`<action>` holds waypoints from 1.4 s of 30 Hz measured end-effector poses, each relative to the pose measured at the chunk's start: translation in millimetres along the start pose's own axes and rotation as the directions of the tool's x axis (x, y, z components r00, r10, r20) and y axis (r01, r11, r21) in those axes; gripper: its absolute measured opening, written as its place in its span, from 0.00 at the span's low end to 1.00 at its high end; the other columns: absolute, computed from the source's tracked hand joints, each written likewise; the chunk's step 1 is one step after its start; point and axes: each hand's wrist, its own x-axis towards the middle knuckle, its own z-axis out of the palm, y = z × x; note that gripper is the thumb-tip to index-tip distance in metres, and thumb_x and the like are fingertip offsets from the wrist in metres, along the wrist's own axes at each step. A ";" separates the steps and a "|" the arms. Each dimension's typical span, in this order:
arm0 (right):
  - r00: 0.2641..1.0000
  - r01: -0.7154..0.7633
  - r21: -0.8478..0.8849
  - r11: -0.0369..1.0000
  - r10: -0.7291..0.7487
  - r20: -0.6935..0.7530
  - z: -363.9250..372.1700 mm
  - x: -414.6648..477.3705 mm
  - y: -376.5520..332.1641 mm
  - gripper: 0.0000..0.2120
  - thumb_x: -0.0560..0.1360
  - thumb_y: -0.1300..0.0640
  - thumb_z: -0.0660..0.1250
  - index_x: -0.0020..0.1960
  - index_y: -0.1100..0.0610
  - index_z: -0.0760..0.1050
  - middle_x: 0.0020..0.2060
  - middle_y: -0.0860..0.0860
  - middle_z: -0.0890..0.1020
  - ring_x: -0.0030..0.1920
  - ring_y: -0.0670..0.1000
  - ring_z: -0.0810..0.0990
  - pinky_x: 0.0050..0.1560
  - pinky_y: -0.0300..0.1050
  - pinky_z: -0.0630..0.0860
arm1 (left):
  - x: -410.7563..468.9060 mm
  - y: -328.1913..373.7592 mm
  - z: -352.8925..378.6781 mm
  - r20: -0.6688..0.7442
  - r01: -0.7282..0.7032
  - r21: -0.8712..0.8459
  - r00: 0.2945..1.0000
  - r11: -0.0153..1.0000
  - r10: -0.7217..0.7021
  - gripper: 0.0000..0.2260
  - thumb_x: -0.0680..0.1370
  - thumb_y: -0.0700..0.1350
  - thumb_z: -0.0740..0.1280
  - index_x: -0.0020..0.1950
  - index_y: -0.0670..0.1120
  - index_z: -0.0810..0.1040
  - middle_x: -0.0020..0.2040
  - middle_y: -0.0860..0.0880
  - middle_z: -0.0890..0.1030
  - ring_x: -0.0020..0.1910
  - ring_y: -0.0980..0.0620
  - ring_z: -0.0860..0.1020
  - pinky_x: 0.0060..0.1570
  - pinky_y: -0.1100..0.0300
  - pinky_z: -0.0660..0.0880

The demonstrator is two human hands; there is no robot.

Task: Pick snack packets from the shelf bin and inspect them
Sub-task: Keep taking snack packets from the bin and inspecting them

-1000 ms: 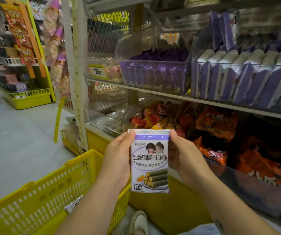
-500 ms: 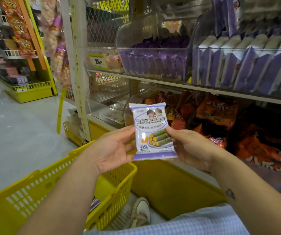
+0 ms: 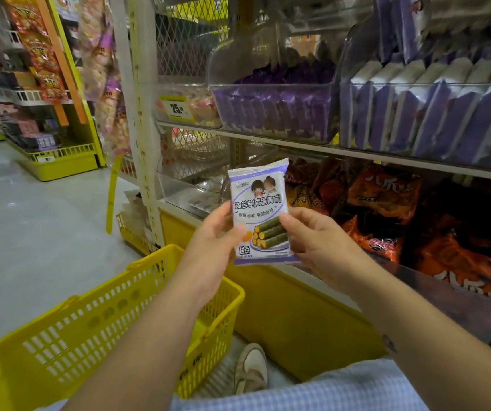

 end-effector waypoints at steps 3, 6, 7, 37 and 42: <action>0.987 0.159 -0.082 0.984 -0.160 -0.014 12.6 -1.6 -0.6 0.14 0.78 0.53 0.64 0.61 0.55 0.75 0.40 0.46 0.84 0.37 0.48 0.80 0.40 0.45 0.78 | -5.4 -2.1 8.9 0.172 -0.023 -0.095 0.984 0.995 0.039 0.21 0.75 0.52 0.66 0.68 0.56 0.71 0.61 0.56 0.81 0.63 0.55 0.77 0.68 0.47 0.69; 0.964 0.250 -0.127 0.960 -0.234 0.127 21.1 -7.4 -1.2 0.14 0.79 0.53 0.62 0.63 0.45 0.74 0.44 0.41 0.84 0.37 0.38 0.80 0.36 0.34 0.76 | -2.3 -6.7 8.2 0.218 0.059 -0.209 0.976 0.976 -0.012 0.35 0.70 0.58 0.70 0.75 0.58 0.62 0.65 0.52 0.78 0.66 0.51 0.74 0.66 0.48 0.70; 0.956 0.260 -0.122 0.958 -0.239 0.168 22.0 -8.6 -1.1 0.15 0.80 0.53 0.60 0.64 0.44 0.74 0.50 0.41 0.84 0.42 0.39 0.81 0.39 0.36 0.78 | -1.9 -7.3 7.3 0.227 0.069 -0.213 0.974 0.975 -0.019 0.36 0.70 0.59 0.70 0.75 0.58 0.62 0.66 0.50 0.77 0.65 0.50 0.75 0.61 0.49 0.73; 0.926 0.337 -0.290 0.896 -0.260 0.273 0.2 -20.5 -26.2 0.47 0.69 0.61 0.76 0.72 0.32 0.53 0.65 0.38 0.74 0.61 0.39 0.77 0.54 0.41 0.80 | 3.3 -7.2 -7.6 0.258 0.103 -0.507 0.965 0.856 0.037 0.24 0.77 0.43 0.61 0.72 0.59 0.68 0.65 0.46 0.79 0.62 0.44 0.79 0.51 0.44 0.79; 0.941 0.291 -0.160 0.943 -0.252 0.226 1.0 -22.4 -23.5 0.33 0.71 0.69 0.71 0.71 0.49 0.66 0.57 0.44 0.83 0.57 0.45 0.82 0.54 0.37 0.78 | 7.0 -2.6 -18.1 0.201 0.106 -0.627 0.979 0.772 0.029 0.21 0.77 0.43 0.62 0.69 0.57 0.70 0.61 0.43 0.81 0.58 0.44 0.81 0.46 0.45 0.80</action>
